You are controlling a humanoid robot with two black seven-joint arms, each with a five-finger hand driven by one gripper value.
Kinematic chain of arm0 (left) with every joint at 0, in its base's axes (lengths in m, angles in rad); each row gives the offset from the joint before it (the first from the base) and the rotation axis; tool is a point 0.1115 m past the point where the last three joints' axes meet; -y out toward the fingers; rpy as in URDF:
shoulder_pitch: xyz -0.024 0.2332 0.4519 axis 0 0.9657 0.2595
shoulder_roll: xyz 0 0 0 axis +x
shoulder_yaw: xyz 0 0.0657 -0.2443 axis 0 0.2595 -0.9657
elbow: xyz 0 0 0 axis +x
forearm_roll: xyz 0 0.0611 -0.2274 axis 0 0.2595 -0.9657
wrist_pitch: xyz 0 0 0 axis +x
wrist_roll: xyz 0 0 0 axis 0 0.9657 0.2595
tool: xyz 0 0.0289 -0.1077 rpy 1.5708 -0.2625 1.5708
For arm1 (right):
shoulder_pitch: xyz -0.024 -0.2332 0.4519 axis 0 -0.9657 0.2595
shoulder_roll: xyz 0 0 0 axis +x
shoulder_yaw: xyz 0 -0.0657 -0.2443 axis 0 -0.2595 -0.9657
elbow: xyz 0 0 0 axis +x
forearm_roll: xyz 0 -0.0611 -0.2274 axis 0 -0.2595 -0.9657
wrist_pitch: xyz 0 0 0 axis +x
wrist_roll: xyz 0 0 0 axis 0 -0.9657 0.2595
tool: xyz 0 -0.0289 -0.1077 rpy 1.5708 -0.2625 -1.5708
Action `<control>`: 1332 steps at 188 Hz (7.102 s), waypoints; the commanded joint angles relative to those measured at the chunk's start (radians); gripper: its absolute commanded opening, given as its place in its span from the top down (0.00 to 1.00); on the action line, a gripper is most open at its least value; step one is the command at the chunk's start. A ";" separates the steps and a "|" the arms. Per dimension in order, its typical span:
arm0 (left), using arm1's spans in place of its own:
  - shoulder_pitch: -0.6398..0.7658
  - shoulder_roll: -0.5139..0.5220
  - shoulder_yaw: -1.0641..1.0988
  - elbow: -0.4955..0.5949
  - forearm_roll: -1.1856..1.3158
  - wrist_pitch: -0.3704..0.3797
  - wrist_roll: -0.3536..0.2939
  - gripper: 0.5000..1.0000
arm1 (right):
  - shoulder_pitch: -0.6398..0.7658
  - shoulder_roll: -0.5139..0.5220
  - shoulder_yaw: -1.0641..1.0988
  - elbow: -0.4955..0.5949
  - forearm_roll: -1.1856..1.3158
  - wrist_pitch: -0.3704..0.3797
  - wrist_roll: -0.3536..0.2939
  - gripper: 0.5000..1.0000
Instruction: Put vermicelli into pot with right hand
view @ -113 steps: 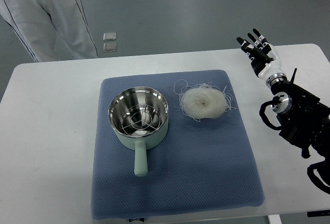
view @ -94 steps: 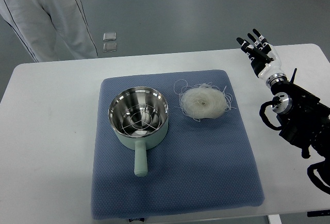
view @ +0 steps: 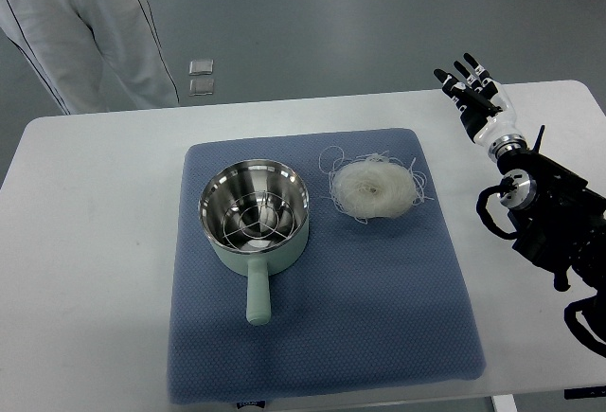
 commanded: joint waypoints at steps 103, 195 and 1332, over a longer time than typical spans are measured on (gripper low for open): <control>-0.008 0.000 -0.003 -0.001 0.001 0.000 0.000 0.00 | 0.002 0.000 -0.001 0.025 0.000 -0.001 0.001 0.14; -0.008 0.000 -0.003 -0.001 -0.001 0.000 0.000 0.00 | 0.046 -0.189 -0.018 0.328 -0.395 -0.157 0.001 0.14; -0.014 0.000 -0.001 -0.001 0.001 0.000 0.000 0.00 | 0.307 -0.267 -0.190 0.969 -1.797 -0.277 0.001 0.20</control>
